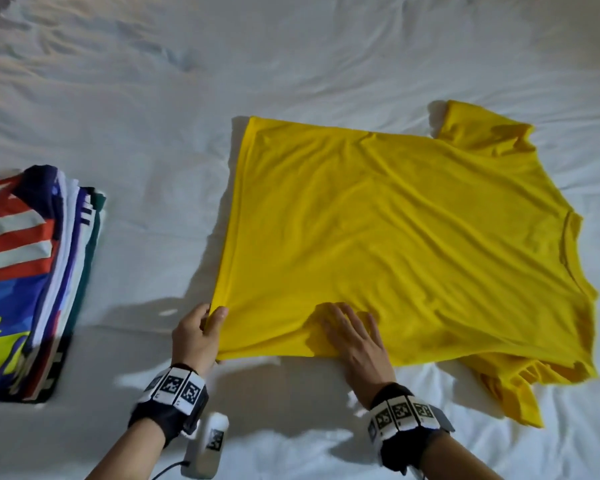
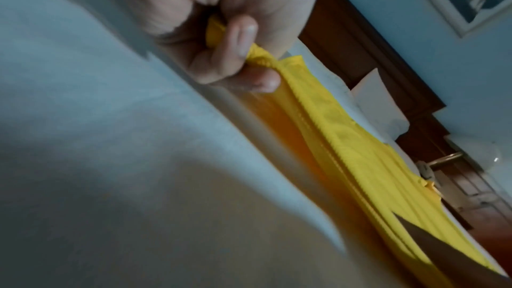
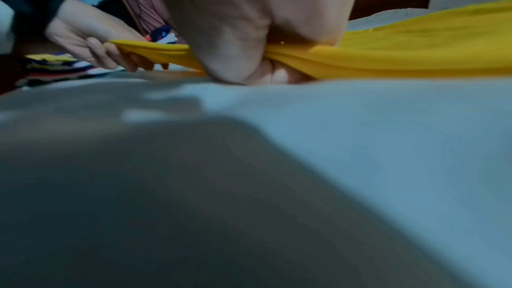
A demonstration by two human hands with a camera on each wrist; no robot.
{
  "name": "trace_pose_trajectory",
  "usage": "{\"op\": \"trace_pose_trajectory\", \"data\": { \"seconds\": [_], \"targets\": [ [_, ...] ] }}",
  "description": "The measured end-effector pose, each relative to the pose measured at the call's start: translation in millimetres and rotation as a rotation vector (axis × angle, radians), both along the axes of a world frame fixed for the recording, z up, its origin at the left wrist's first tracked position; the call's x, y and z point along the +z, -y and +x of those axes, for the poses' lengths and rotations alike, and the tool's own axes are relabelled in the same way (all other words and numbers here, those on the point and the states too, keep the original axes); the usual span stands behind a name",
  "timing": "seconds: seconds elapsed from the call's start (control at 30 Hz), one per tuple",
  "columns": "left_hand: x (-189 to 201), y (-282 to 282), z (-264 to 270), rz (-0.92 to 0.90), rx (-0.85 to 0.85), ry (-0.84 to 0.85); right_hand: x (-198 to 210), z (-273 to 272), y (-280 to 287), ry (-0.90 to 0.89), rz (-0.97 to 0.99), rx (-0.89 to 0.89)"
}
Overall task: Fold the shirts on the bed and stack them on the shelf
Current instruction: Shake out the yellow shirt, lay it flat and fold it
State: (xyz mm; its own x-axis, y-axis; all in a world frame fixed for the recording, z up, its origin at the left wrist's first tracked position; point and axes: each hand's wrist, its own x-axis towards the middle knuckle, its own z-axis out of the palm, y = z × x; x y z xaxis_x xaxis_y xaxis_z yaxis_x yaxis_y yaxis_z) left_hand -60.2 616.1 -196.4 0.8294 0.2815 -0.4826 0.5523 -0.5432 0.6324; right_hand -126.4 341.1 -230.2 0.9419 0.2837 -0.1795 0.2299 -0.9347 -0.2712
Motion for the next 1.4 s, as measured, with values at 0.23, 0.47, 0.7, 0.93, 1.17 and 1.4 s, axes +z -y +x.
{"op": "trace_pose_trajectory", "data": {
  "seconds": [0.23,0.47,0.7,0.93,1.17,1.4],
  "targets": [
    [0.8,2.1,-4.8,0.131,0.018,0.056,4.8,-16.9,28.4,-0.004,0.025,0.083],
    [8.1,91.1,-41.3,0.510,-0.268,0.232,34.4,-68.4,92.6,0.003,0.040,-0.448],
    [1.3,269.2,-95.9,0.180,-0.964,0.245,32.7,-123.9,192.9,-0.328,0.072,-1.338],
    [-17.1,293.7,-87.8,0.272,-0.846,0.323,70.4,-139.1,224.3,0.054,0.686,-1.435],
    [12.3,335.8,-133.3,-0.184,-0.581,-0.070,43.0,-207.2,245.8,-0.305,0.762,-1.720],
    [-7.4,381.3,-146.1,-0.663,0.086,-0.602,45.2,-195.6,249.0,-0.114,0.778,-1.564]
  ]
}}
